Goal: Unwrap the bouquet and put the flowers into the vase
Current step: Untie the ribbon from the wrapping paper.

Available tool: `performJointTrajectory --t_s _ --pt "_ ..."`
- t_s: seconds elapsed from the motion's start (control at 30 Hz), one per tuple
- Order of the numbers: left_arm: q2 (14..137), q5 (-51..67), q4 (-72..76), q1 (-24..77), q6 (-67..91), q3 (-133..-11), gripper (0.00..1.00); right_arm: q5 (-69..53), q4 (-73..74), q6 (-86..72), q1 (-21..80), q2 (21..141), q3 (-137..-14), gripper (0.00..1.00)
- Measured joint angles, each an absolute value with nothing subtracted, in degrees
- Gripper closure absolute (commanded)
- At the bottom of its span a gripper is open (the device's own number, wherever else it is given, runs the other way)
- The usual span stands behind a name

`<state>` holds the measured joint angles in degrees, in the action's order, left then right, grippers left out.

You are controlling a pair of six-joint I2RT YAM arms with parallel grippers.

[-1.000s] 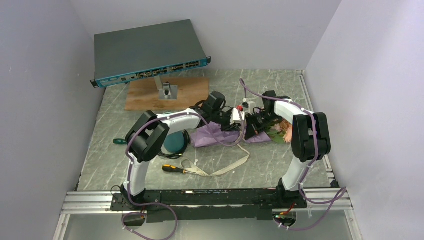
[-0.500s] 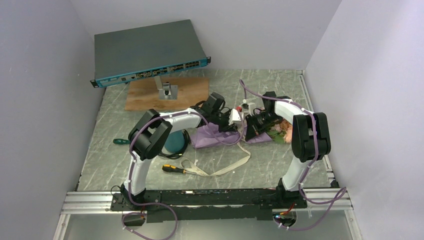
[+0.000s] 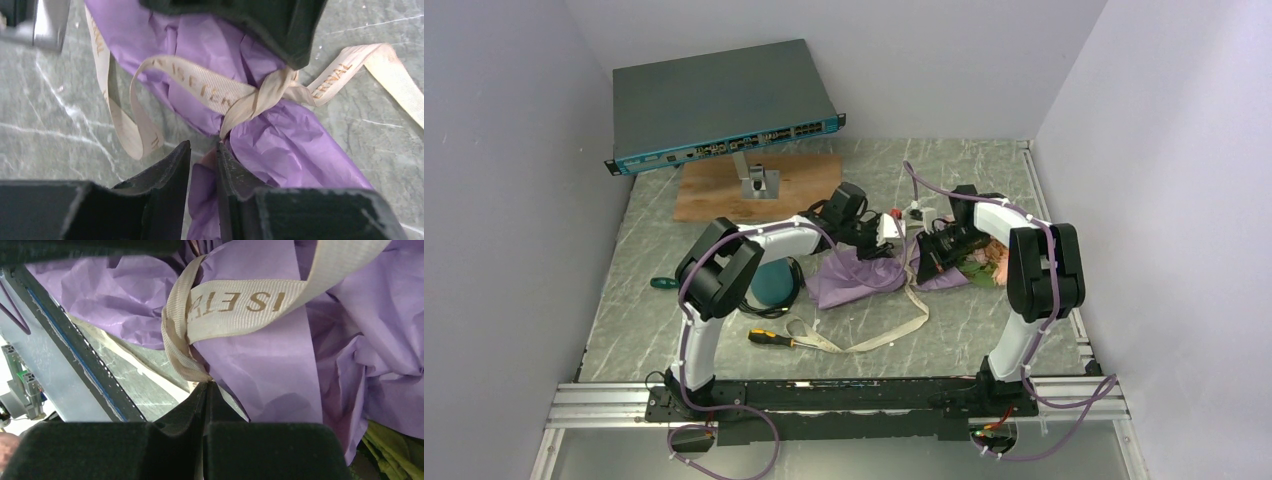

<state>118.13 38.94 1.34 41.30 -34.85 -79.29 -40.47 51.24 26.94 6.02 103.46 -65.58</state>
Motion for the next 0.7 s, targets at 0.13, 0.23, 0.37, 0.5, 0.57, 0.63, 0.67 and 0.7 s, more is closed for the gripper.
performJointTrajectory --t_s 0.13,0.23,0.37,0.5,0.57,0.63,0.67,0.7 --pt "117.71 38.96 1.26 43.38 -38.2 -79.42 0.6 -40.56 51.31 26.81 6.02 104.09 -65.6 1.0" --pt "117.71 38.98 0.95 44.53 -39.94 -79.75 0.58 -40.56 51.59 26.81 6.02 104.12 -65.6 1.0" --pt "117.82 39.18 -0.62 44.86 -42.7 -80.71 0.59 -40.56 51.83 26.81 6.02 104.12 -65.6 1.0" --pt "118.34 39.24 -2.55 44.82 -45.41 -81.45 0.7 -40.56 51.86 26.81 6.02 104.12 -65.6 1.0" --pt "118.74 39.31 -3.18 44.84 -46.28 -81.47 0.82 -40.53 51.88 26.81 6.0 104.12 -65.6 1.0" --pt "119.26 39.22 -3.46 44.77 -45.69 -81.56 0.93 -40.53 51.92 26.83 5.98 104.12 -65.6 1.0" --pt "119.74 39.22 -3.7 44.58 -44.75 -82.06 0.97 -40.53 52.01 26.85 5.93 104.12 -65.58 1.0" --pt "120.22 39.22 -3.97 44.45 -43.66 -82.78 0.99 -40.53 52.07 26.92 5.91 104.12 -65.6 1.0"
